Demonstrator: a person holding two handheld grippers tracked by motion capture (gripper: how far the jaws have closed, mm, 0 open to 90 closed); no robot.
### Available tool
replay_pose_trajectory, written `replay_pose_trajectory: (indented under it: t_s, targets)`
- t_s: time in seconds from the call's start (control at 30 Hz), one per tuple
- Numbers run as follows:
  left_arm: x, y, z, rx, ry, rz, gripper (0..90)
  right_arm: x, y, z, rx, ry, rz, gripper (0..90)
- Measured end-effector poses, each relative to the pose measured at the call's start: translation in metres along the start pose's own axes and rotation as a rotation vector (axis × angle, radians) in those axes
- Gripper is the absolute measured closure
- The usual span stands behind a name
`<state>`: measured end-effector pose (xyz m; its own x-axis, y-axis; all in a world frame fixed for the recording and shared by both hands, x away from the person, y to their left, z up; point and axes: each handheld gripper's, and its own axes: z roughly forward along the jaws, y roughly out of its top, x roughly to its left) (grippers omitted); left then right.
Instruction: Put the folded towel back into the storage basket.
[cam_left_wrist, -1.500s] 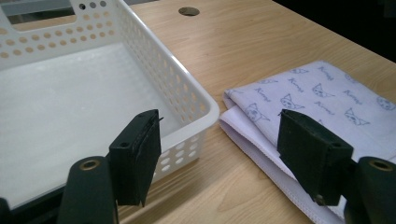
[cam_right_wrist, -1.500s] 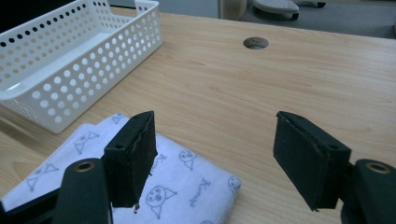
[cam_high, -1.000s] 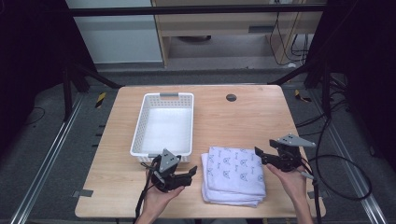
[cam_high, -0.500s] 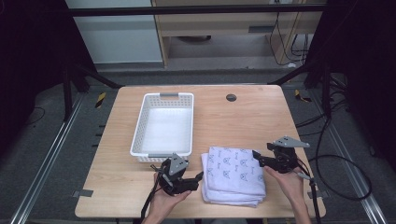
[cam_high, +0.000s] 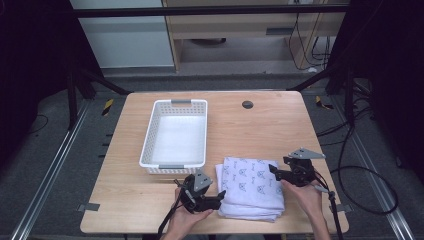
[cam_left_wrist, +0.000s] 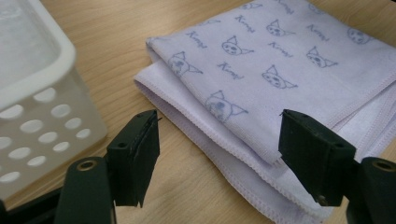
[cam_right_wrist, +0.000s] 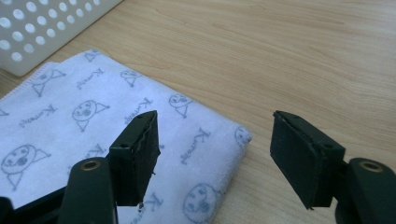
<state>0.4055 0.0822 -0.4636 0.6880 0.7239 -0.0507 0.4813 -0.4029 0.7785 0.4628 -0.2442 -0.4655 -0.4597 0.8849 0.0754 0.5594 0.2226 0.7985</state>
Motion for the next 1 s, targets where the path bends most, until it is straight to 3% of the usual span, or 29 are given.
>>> replay_pose_trajectory:
  t_s: [0.33, 0.63, 1.0]
  targets:
    - [-0.006, -0.002, 0.015, 0.035, 0.007, 0.010, 26.3, -0.001, -0.005, 0.007, 0.031, 0.002, 0.005, 35.1]
    - [-0.007, -0.008, 0.029, 0.071, 0.002, -0.009, 23.0, -0.001, -0.009, 0.015, 0.067, 0.001, 0.007, 36.3]
    - [-0.009, -0.011, 0.037, 0.093, -0.002, -0.007, 22.3, -0.001, -0.014, 0.023, 0.106, 0.011, 0.012, 37.6]
